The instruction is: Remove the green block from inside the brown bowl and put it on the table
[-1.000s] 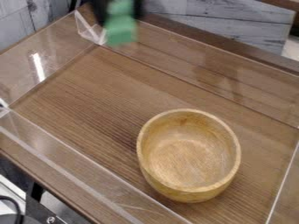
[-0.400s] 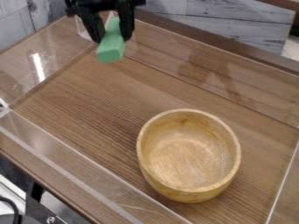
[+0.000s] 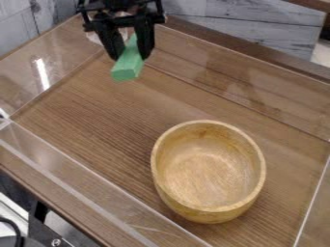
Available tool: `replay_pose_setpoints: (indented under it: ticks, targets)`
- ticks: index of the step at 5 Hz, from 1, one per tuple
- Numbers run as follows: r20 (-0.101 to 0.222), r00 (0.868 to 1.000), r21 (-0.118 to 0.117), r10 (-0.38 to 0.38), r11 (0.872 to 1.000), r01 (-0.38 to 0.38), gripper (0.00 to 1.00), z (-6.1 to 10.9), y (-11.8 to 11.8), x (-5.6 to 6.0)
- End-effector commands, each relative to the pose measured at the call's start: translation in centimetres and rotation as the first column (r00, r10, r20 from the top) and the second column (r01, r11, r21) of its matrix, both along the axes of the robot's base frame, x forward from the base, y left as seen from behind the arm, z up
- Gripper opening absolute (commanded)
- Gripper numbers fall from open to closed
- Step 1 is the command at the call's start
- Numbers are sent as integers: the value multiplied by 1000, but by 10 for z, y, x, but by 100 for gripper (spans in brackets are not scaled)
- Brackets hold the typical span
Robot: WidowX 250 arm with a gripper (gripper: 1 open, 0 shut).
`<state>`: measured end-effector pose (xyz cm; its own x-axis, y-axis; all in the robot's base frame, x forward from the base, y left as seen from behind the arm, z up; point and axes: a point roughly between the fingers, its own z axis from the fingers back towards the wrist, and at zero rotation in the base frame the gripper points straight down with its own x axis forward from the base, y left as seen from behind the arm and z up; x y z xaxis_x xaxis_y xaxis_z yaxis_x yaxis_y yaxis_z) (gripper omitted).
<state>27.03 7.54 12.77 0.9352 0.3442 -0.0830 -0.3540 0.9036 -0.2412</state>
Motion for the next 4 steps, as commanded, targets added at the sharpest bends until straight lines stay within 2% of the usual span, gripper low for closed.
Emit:
replay_pose_setpoints:
  ticks: [1,4]
  targets:
    - [54,994,6,-90,996,90,0,6,-6,6]
    - [77,971,-9,-227,974,228,0,-9,-24,13]
